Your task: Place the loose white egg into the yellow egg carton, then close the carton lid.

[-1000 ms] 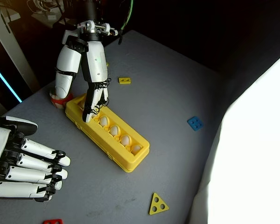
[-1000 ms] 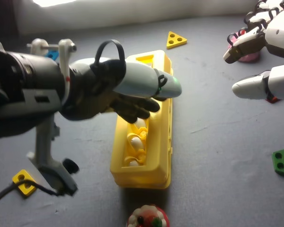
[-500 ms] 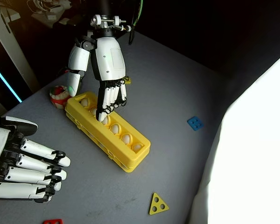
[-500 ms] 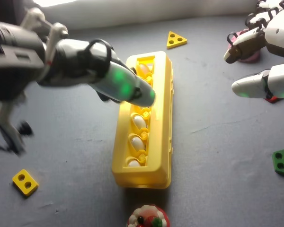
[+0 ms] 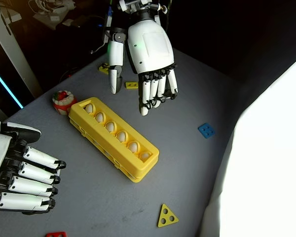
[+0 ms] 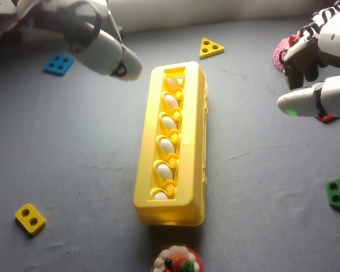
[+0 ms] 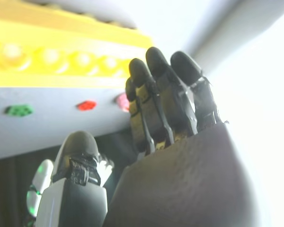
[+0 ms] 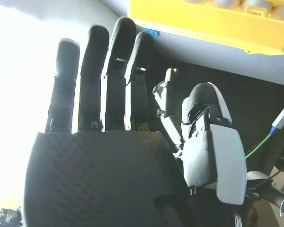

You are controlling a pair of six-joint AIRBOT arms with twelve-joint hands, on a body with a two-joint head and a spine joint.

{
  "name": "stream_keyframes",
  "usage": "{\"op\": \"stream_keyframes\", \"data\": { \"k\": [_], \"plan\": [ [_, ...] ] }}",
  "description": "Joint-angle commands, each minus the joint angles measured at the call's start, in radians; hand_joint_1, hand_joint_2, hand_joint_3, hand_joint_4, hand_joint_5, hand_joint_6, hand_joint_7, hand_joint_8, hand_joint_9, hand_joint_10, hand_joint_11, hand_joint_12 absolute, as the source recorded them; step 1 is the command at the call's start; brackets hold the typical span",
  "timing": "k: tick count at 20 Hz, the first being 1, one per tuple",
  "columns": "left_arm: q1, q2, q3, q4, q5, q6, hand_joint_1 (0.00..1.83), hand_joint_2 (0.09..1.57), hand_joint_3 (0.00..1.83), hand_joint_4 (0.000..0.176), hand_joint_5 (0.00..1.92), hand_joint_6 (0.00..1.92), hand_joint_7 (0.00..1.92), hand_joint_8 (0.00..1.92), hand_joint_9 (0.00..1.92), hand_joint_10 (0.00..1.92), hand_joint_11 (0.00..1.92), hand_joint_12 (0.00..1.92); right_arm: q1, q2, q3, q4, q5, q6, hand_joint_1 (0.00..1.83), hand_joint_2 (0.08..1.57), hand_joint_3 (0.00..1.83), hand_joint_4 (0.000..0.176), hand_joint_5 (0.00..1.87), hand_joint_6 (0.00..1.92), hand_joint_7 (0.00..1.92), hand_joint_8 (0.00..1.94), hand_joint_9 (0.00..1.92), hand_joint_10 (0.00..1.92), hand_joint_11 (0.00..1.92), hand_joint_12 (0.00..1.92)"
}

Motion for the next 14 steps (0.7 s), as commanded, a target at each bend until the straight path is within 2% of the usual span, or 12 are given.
{"op": "stream_keyframes", "data": {
  "k": [1,2,3,4,5,6,7,8,9,10,11,14],
  "plan": [
    [-0.026,0.007,-0.004,0.047,-0.065,-0.003,0.12,1.29,0.00,0.000,0.76,0.08,0.80,0.37,0.50,1.04,0.15,1.66,0.009,0.004,-0.001,-0.001,0.111,-0.002,0.12,1.20,0.00,0.000,0.81,0.93,0.75,1.21,0.54,1.55,0.40,1.92],
    [-0.041,0.007,-0.010,0.068,-0.037,-0.003,0.16,1.27,0.00,0.000,0.85,0.10,0.74,0.71,0.48,1.22,0.23,1.71,0.009,0.004,-0.001,-0.001,0.111,-0.002,0.13,1.20,0.00,0.000,0.85,0.95,0.80,1.21,0.57,1.56,0.43,1.92],
    [-0.054,0.007,-0.017,0.087,-0.017,-0.004,0.17,1.25,0.00,0.000,0.93,0.15,0.71,0.92,0.49,1.33,0.30,1.76,0.009,0.004,-0.001,-0.001,0.111,-0.002,0.10,1.21,0.00,0.000,0.88,1.01,0.89,1.21,0.69,1.58,0.47,1.92],
    [-0.062,0.007,-0.026,0.098,-0.004,-0.004,0.14,1.25,0.00,0.000,0.96,0.17,0.70,1.01,0.50,1.41,0.32,1.80,0.009,0.004,-0.001,-0.001,0.111,-0.002,0.07,1.22,0.00,0.000,0.89,1.12,0.94,1.26,0.74,1.67,0.50,1.92],
    [-0.065,0.008,-0.030,0.099,0.002,-0.012,0.16,1.24,0.00,0.000,0.99,0.28,0.74,1.11,0.54,1.47,0.36,1.83,0.009,0.004,-0.001,-0.001,0.111,-0.002,0.03,1.23,0.00,0.000,0.96,1.40,1.03,1.50,0.86,1.87,0.67,1.92],
    [-0.063,0.010,-0.032,0.099,0.007,-0.028,0.13,1.25,0.00,0.000,0.95,0.60,0.82,1.14,0.64,1.47,0.42,1.82,0.009,0.004,-0.002,-0.001,0.111,-0.002,0.01,1.24,0.01,0.000,1.05,1.61,1.14,1.63,1.03,1.91,0.88,1.92],
    [-0.063,0.010,-0.033,0.099,0.012,-0.038,0.12,1.25,0.00,0.000,0.92,0.84,0.88,1.14,0.70,1.49,0.47,1.82,0.009,0.004,-0.001,-0.001,0.111,-0.002,0.00,1.24,0.01,0.000,1.09,1.71,1.21,1.66,1.12,1.92,0.99,1.92],
    [-0.063,0.010,-0.033,0.099,0.012,-0.044,0.09,1.26,0.00,0.000,0.94,1.10,0.92,1.26,0.79,1.58,0.58,1.86,0.009,0.004,-0.001,-0.001,0.111,-0.002,0.01,1.25,0.01,0.000,1.14,1.78,1.28,1.73,1.22,1.92,1.15,1.92],
    [-0.062,0.010,-0.033,0.099,0.013,-0.054,0.05,1.27,0.00,0.000,0.94,1.28,0.97,1.31,0.87,1.59,0.68,1.87,0.009,0.004,-0.001,-0.001,0.111,-0.002,0.00,1.25,0.00,0.044,1.23,1.81,1.35,1.80,1.33,1.92,1.31,1.92],
    [-0.060,0.010,-0.033,0.095,0.013,-0.065,0.01,1.28,0.00,0.000,0.96,1.31,1.02,1.31,0.92,1.59,0.75,1.87,0.009,0.004,-0.001,-0.001,0.111,-0.002,0.00,1.26,0.00,0.150,1.27,1.82,1.39,1.82,1.38,1.92,1.37,1.92],
    [-0.052,0.010,-0.033,0.082,0.008,-0.077,0.00,1.29,0.00,0.000,1.00,1.36,1.12,1.33,1.03,1.62,0.87,1.90,0.009,0.004,-0.001,-0.001,0.111,-0.002,0.00,1.25,0.00,0.171,1.31,1.83,1.43,1.86,1.44,1.92,1.44,1.92],
    [-0.038,0.012,-0.038,0.069,-0.003,-0.087,0.02,1.29,0.00,0.000,1.07,1.54,1.25,1.50,1.22,1.72,1.11,1.92,0.009,0.004,-0.001,-0.001,0.111,-0.002,0.00,1.27,0.00,0.176,1.36,1.86,1.51,1.94,1.54,1.92,1.55,1.92]
  ]
}}
